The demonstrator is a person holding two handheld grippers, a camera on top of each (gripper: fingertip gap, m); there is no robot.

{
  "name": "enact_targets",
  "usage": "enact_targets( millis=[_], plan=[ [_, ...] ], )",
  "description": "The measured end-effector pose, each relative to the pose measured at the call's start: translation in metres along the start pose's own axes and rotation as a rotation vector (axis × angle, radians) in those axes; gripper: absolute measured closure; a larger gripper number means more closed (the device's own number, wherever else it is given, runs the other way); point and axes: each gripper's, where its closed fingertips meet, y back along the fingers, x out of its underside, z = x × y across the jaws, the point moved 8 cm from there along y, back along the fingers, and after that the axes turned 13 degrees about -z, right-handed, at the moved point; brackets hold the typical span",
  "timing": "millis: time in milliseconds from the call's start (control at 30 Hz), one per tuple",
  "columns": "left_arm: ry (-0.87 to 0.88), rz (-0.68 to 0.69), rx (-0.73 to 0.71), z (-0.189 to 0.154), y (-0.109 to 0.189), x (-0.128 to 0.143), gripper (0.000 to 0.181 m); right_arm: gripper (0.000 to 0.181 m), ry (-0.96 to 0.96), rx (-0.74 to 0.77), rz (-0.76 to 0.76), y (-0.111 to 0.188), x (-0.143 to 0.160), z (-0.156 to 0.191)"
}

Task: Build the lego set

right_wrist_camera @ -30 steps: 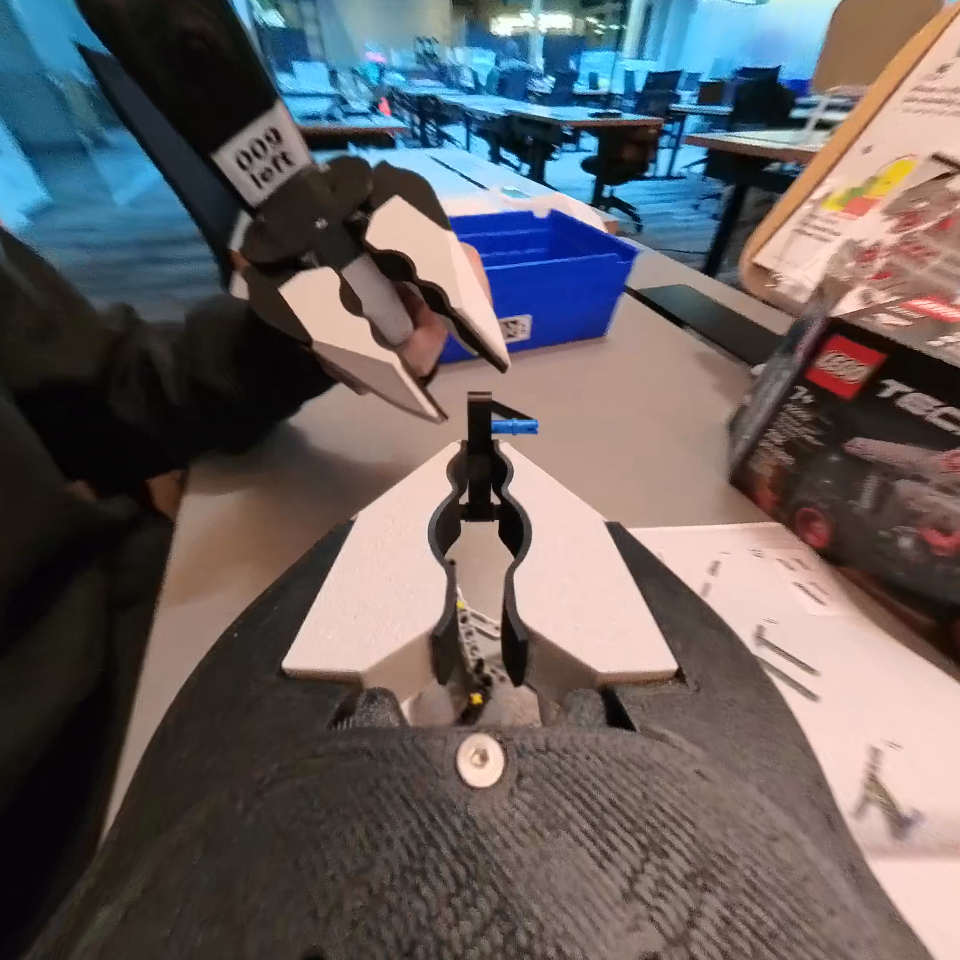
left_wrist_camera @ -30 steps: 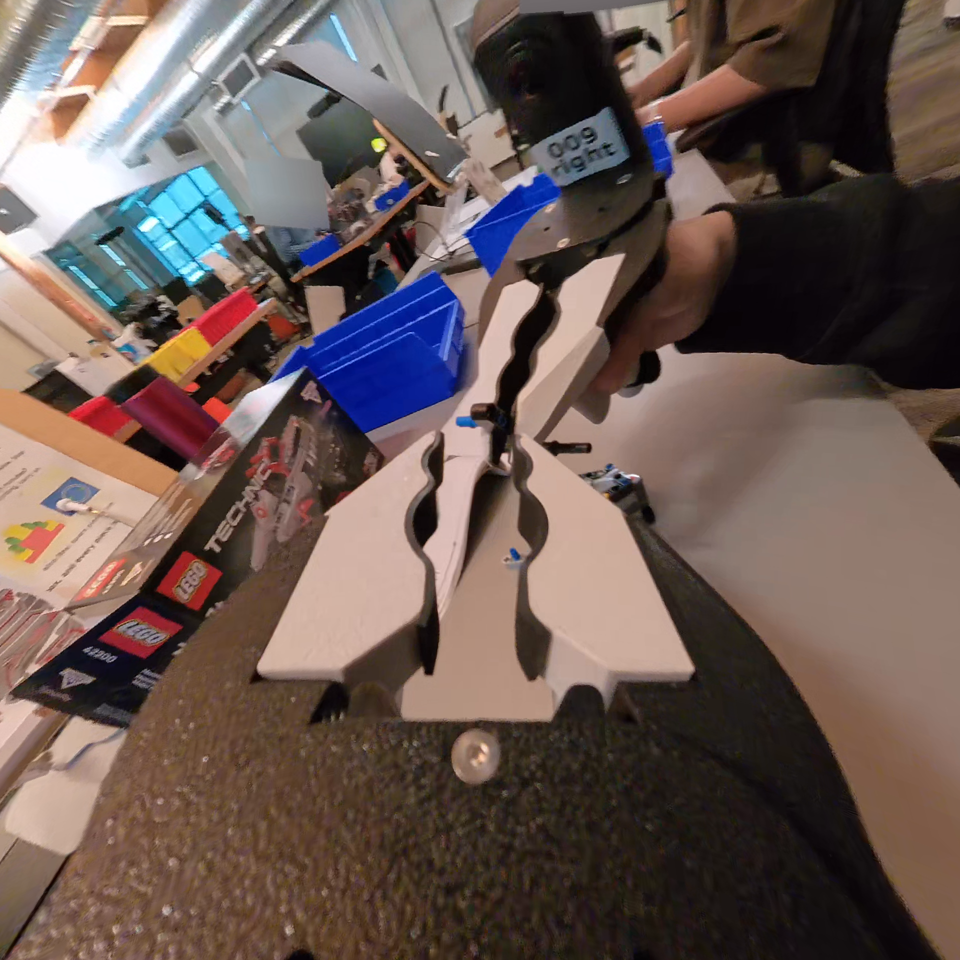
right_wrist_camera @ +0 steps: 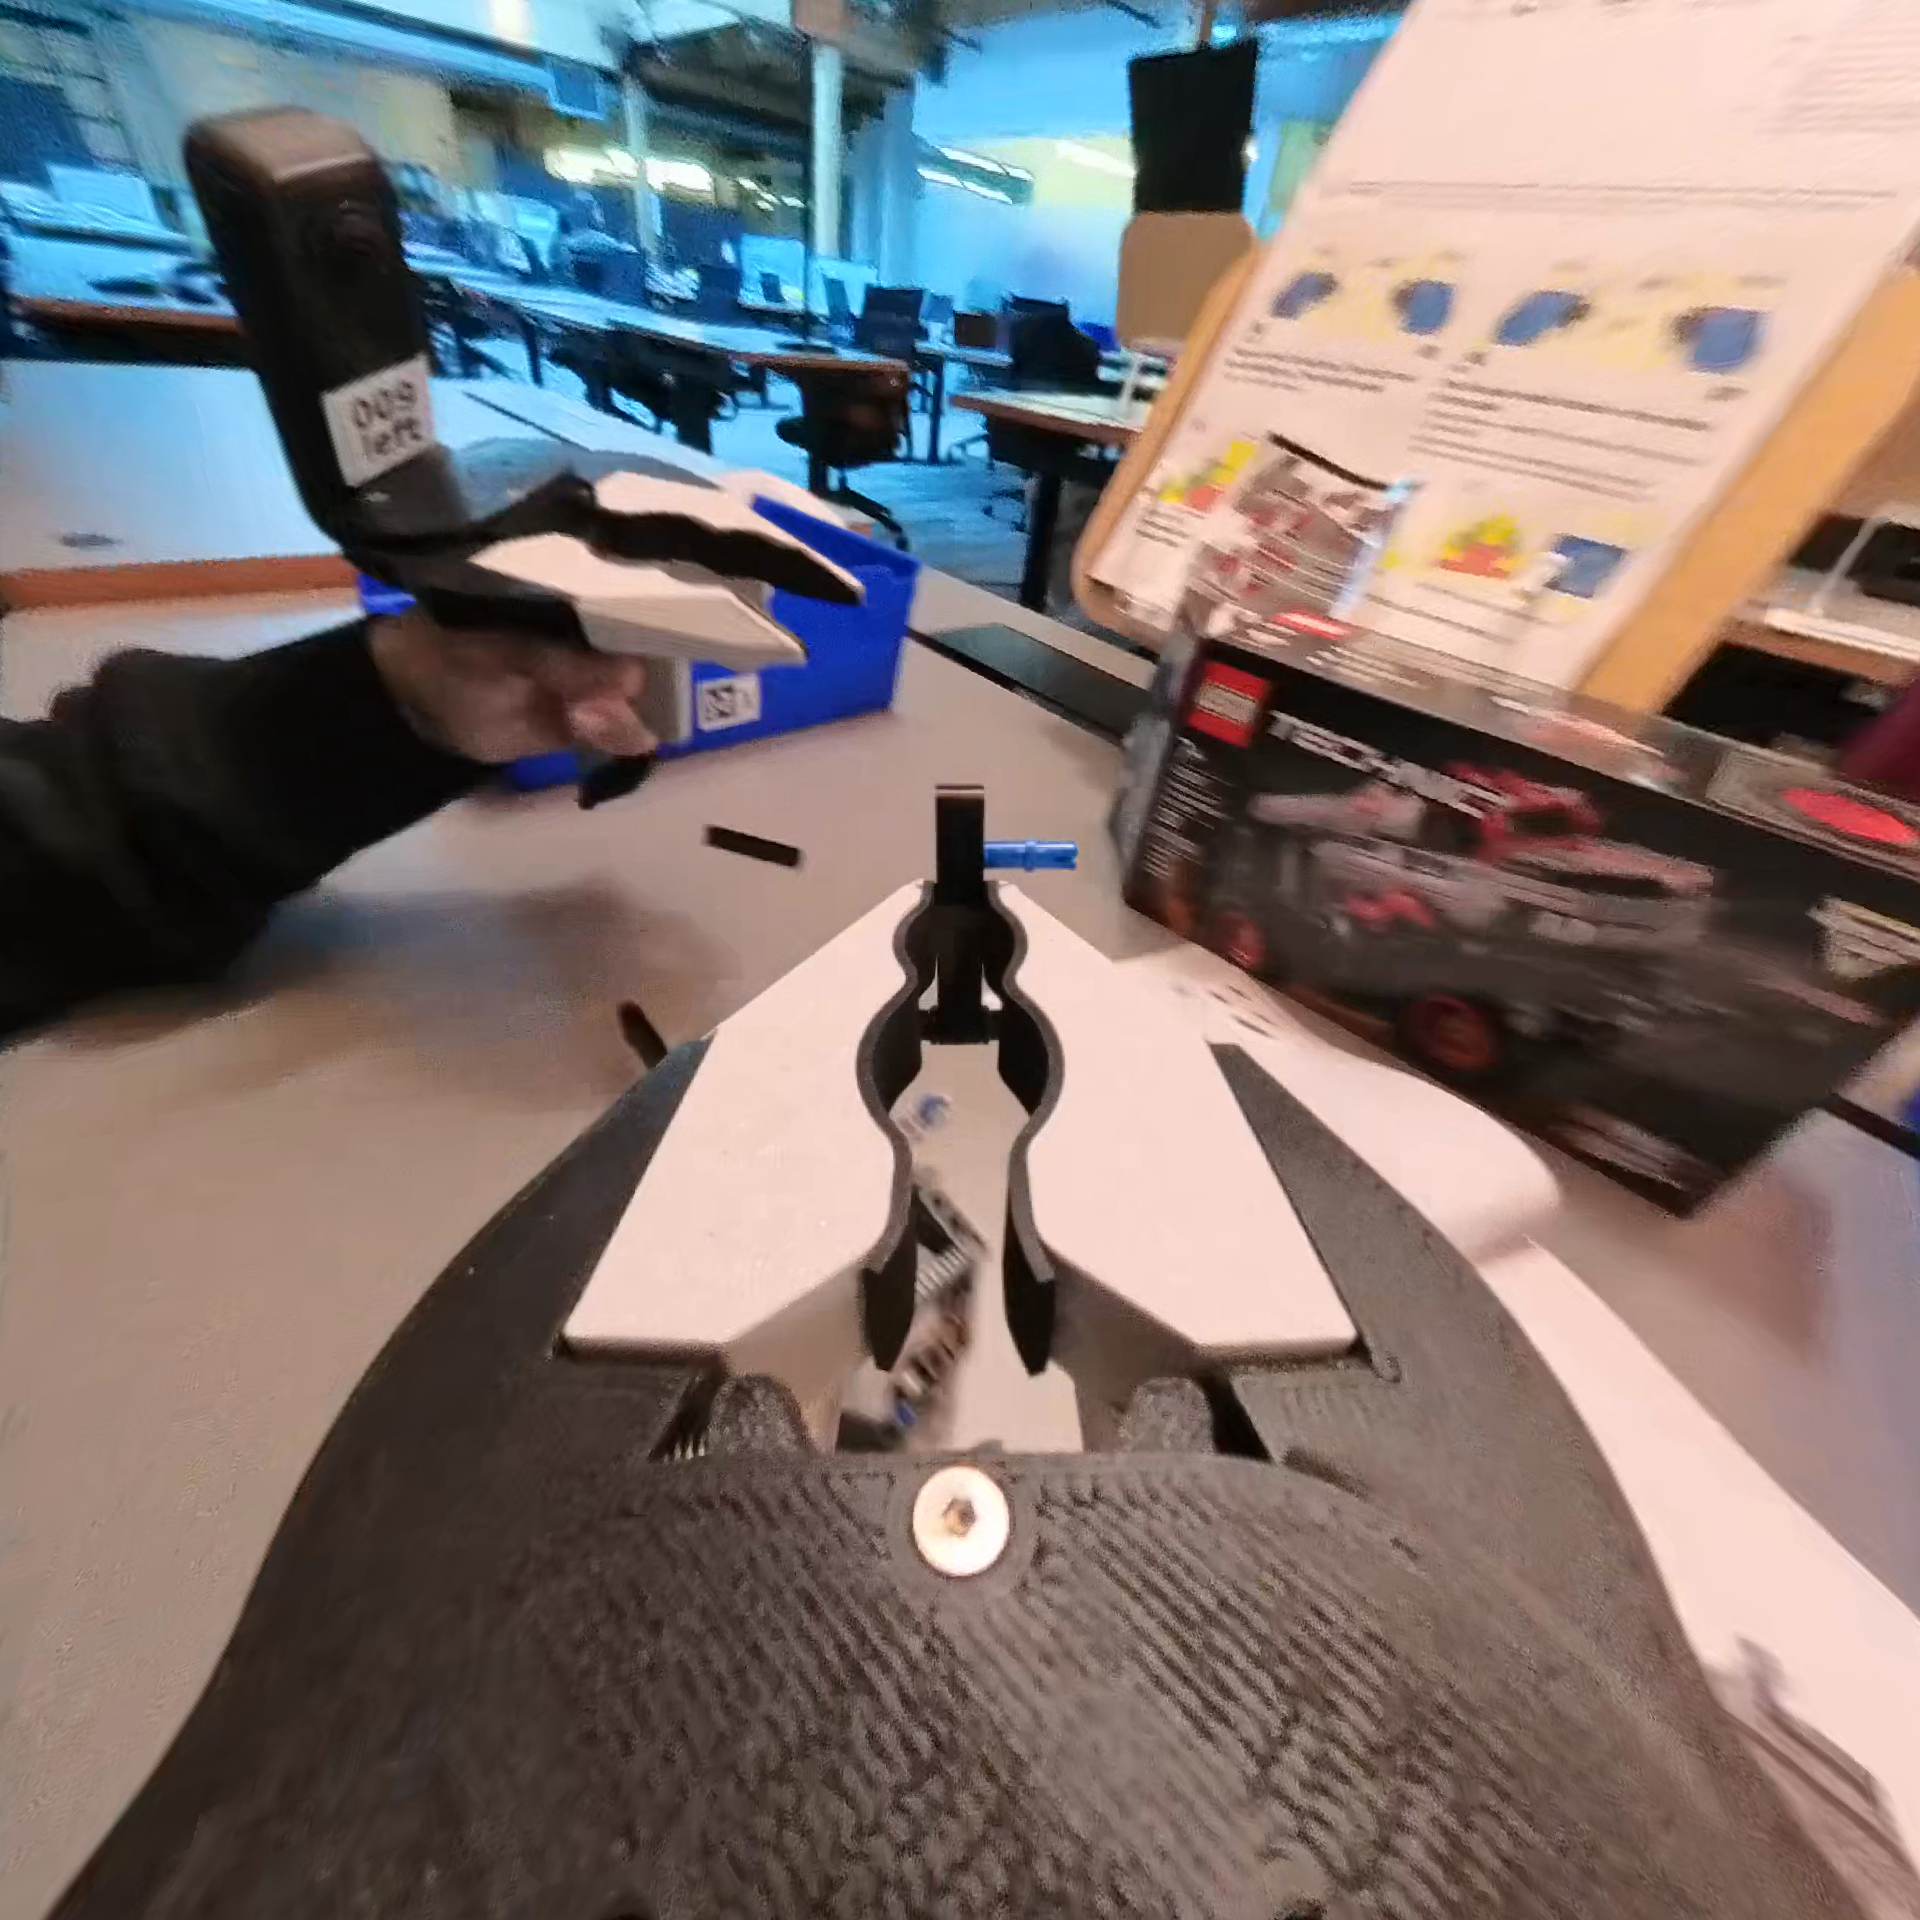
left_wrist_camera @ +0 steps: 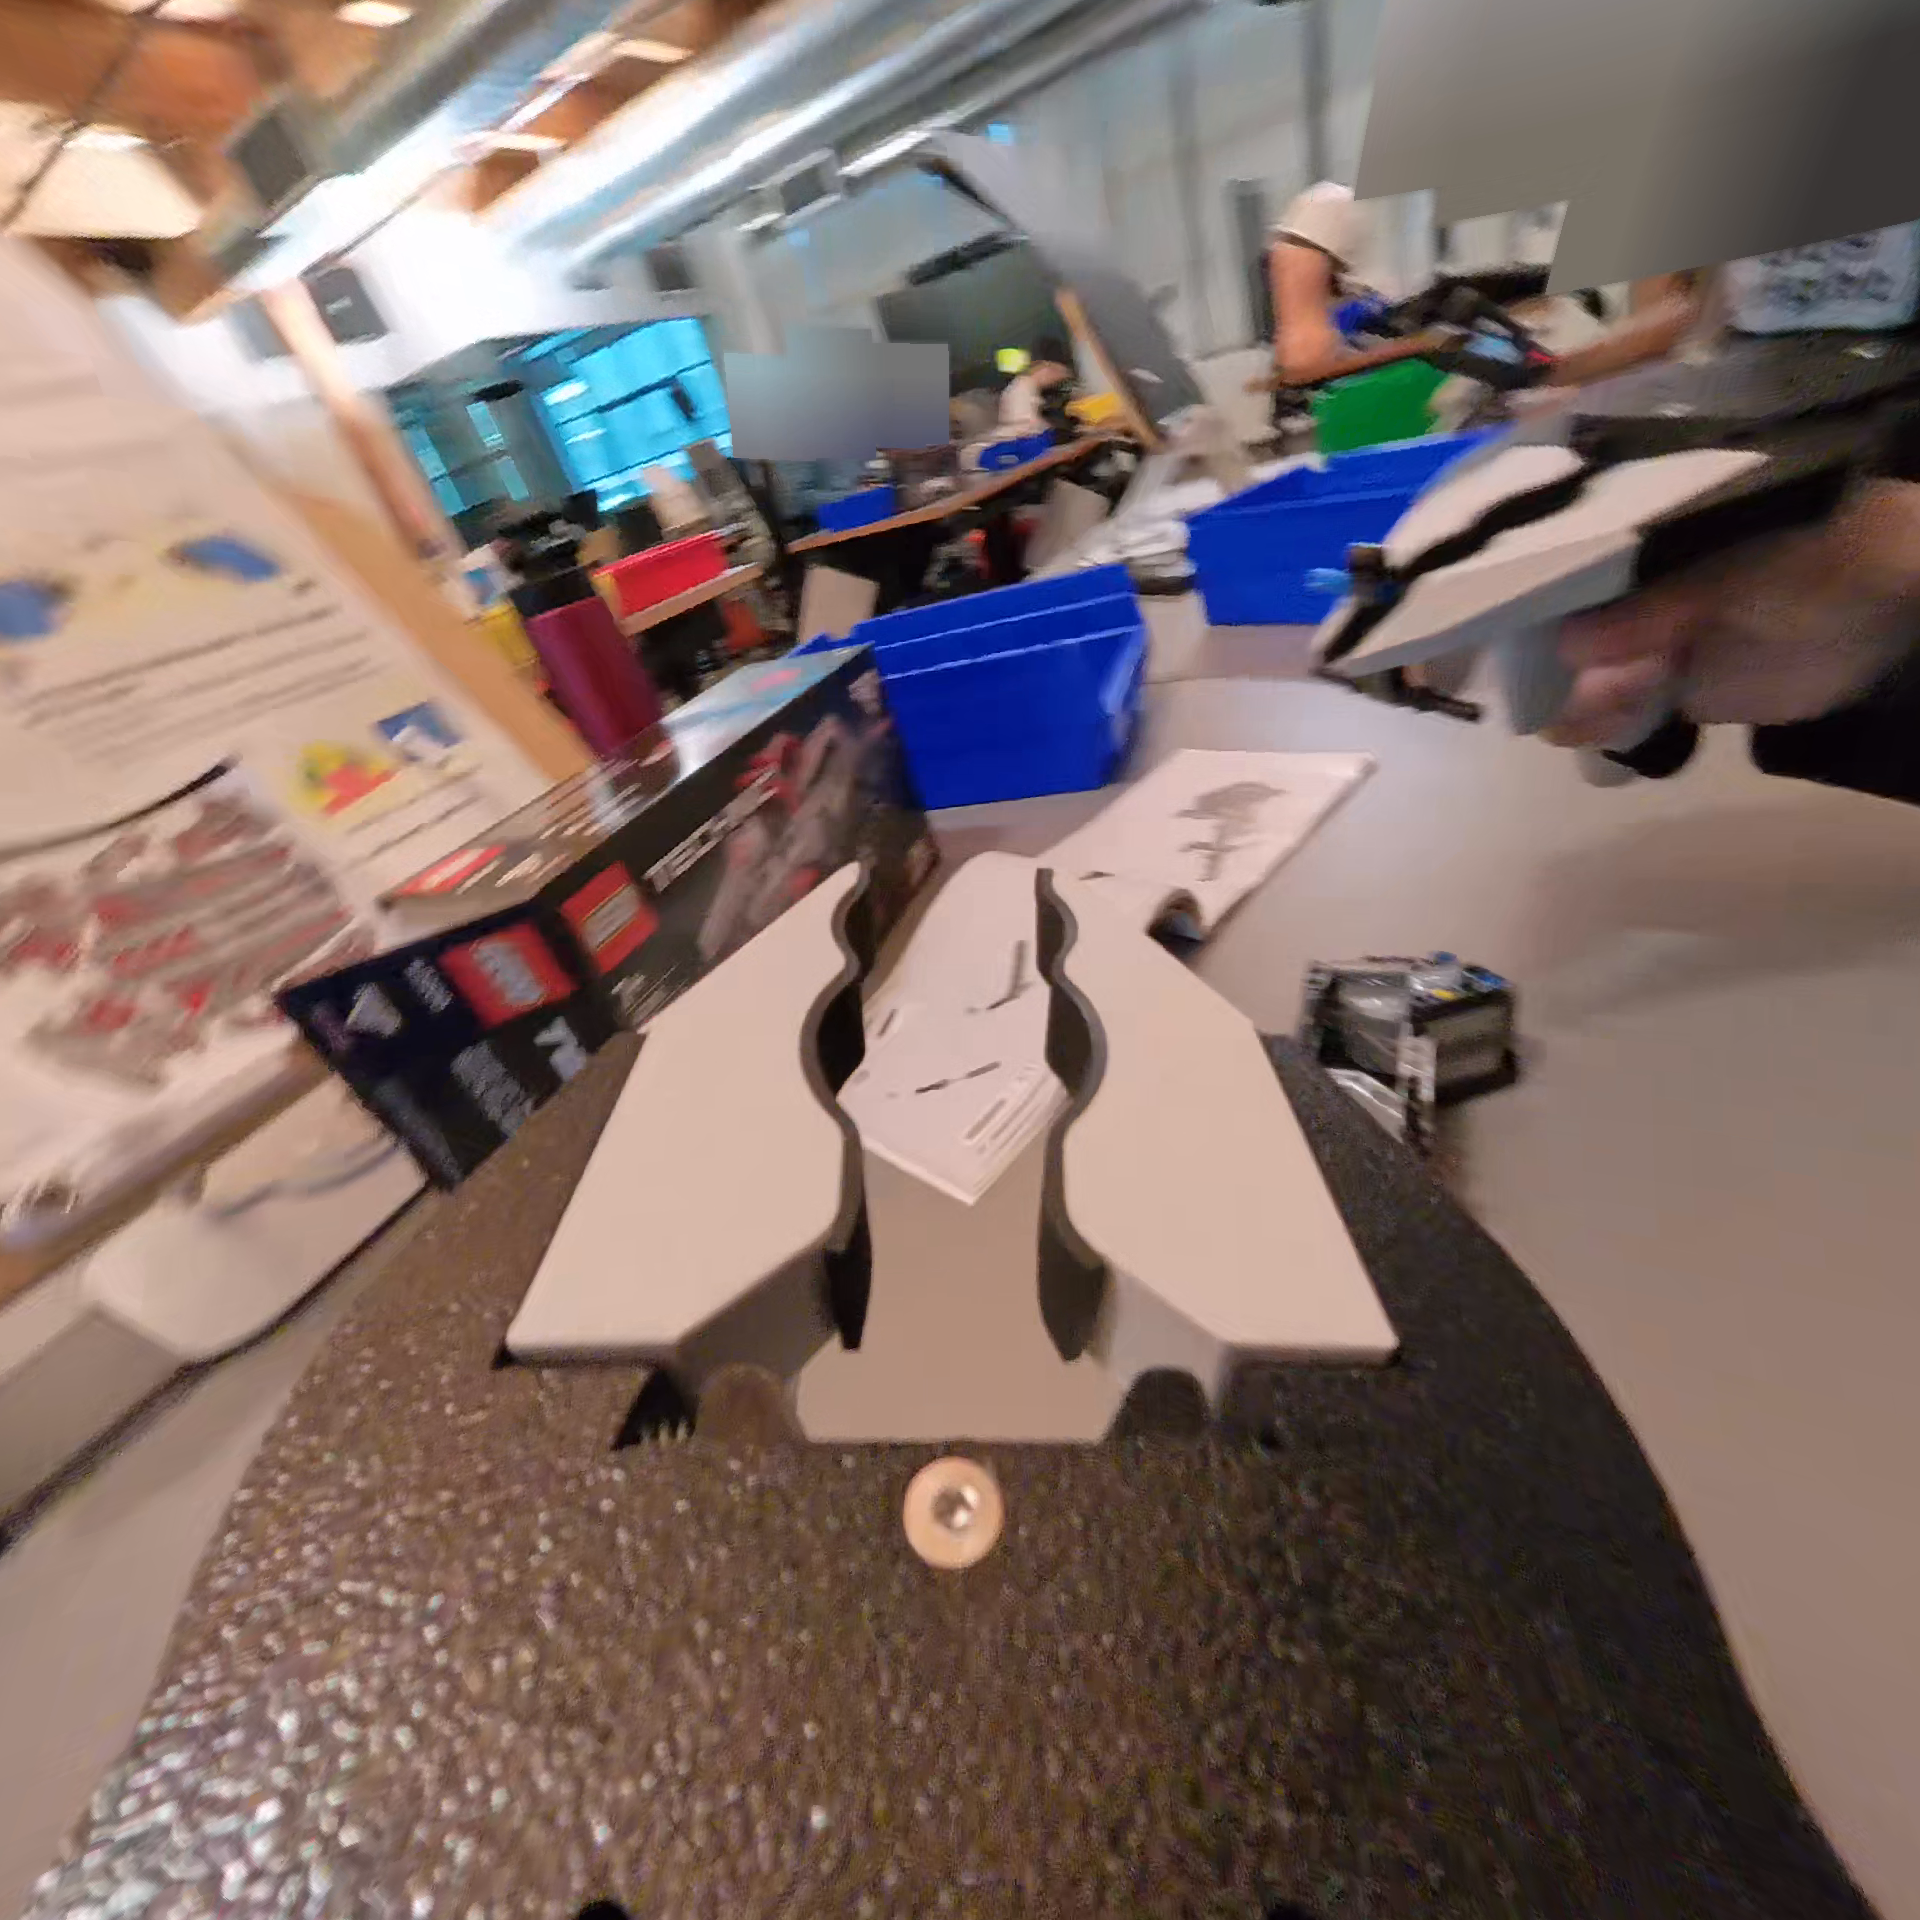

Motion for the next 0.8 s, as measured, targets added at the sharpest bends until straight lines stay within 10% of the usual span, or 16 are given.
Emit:
enact_targets(
  millis=[333,800],
  plan=[
    [-0.152,0.165,-0.567,0.036,0.016,0.037,0.149,0.176,-0.014,0.437,-0.366,0.104,0.027,-0.095],
    [-0.815,0.313,-0.602,0.027,-0.009,0.064,0.157,0.176,-0.391,0.237,-0.48,0.097,0.048,-0.112]
  ],
)
